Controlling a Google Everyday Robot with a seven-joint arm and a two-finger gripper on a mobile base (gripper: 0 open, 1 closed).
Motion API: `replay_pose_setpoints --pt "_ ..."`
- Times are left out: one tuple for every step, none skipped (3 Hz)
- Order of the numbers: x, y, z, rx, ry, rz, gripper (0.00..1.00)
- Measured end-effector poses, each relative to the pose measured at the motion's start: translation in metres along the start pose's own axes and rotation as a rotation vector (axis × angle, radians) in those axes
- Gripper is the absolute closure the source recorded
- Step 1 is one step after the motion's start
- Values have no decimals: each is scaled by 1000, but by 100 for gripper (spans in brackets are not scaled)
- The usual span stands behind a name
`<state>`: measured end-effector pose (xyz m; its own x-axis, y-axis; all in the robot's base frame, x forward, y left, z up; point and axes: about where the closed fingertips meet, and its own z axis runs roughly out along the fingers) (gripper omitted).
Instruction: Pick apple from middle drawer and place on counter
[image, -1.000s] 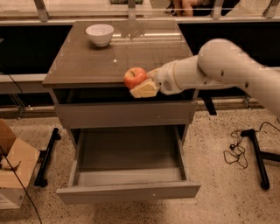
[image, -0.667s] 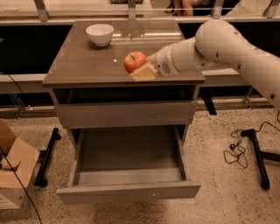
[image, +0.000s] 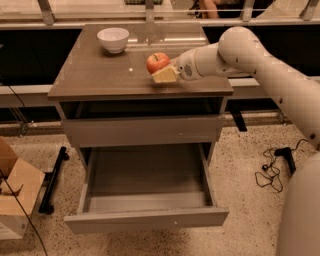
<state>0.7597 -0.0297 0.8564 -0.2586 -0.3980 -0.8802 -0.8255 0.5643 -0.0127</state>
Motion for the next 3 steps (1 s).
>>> replay_pose_setpoints --pt "20 -25 22 6 -20 72 63" --pt "31 -39 31 9 -35 120 38" --pt "28 -39 29 9 -35 120 16"
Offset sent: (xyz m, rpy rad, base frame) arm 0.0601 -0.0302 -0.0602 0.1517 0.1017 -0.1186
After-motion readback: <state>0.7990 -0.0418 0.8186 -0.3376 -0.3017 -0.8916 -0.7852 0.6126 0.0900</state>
